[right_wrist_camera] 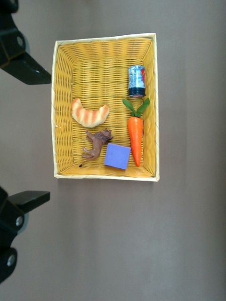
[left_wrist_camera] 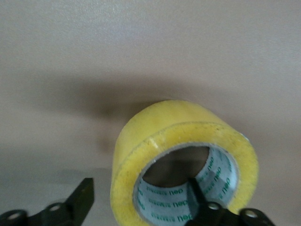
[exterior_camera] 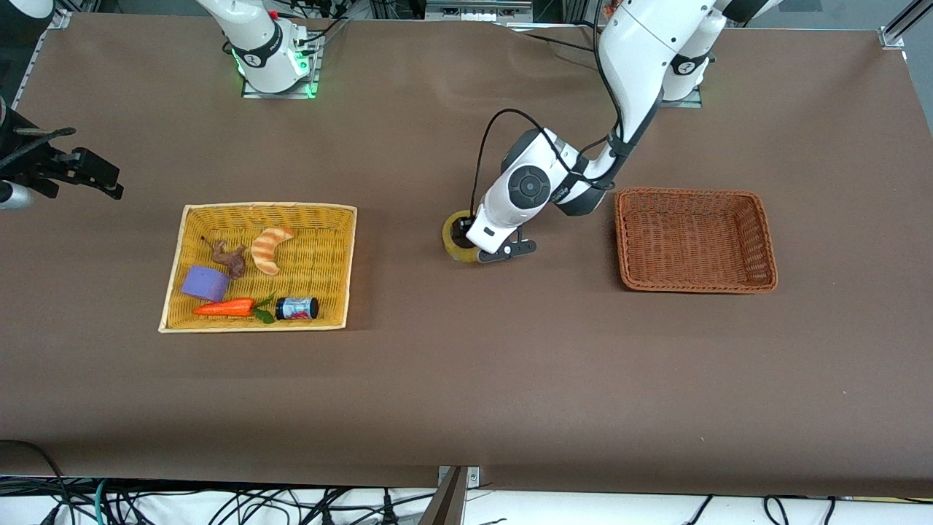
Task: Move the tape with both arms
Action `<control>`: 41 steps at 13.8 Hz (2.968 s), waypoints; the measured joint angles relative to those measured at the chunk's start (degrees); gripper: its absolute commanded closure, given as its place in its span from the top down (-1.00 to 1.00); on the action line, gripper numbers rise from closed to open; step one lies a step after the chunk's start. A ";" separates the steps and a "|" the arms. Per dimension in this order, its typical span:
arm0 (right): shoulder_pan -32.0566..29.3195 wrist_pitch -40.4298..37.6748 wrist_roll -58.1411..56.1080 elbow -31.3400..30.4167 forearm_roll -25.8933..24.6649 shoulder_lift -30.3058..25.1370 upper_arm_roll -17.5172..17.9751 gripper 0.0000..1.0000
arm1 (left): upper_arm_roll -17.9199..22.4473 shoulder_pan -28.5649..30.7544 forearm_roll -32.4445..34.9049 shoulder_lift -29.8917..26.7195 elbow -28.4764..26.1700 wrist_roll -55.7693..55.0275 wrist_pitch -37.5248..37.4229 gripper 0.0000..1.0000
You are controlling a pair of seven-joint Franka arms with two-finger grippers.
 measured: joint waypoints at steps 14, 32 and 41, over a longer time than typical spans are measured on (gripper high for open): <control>-0.16 0.00 0.00 1.48 0.18 1.60 -0.13 1.00 | 1.53 15.48 0.02 -21.65 -9.50 22.89 -17.46 -1.00; -0.16 -0.01 0.00 1.58 0.29 1.63 -0.13 1.00 | 16.45 24.39 11.73 -20.22 -27.17 57.63 -7.22 1.00; -0.16 -0.02 0.00 1.63 0.32 1.64 -0.13 1.00 | 16.00 23.69 11.73 -47.61 -25.30 57.58 -19.16 1.00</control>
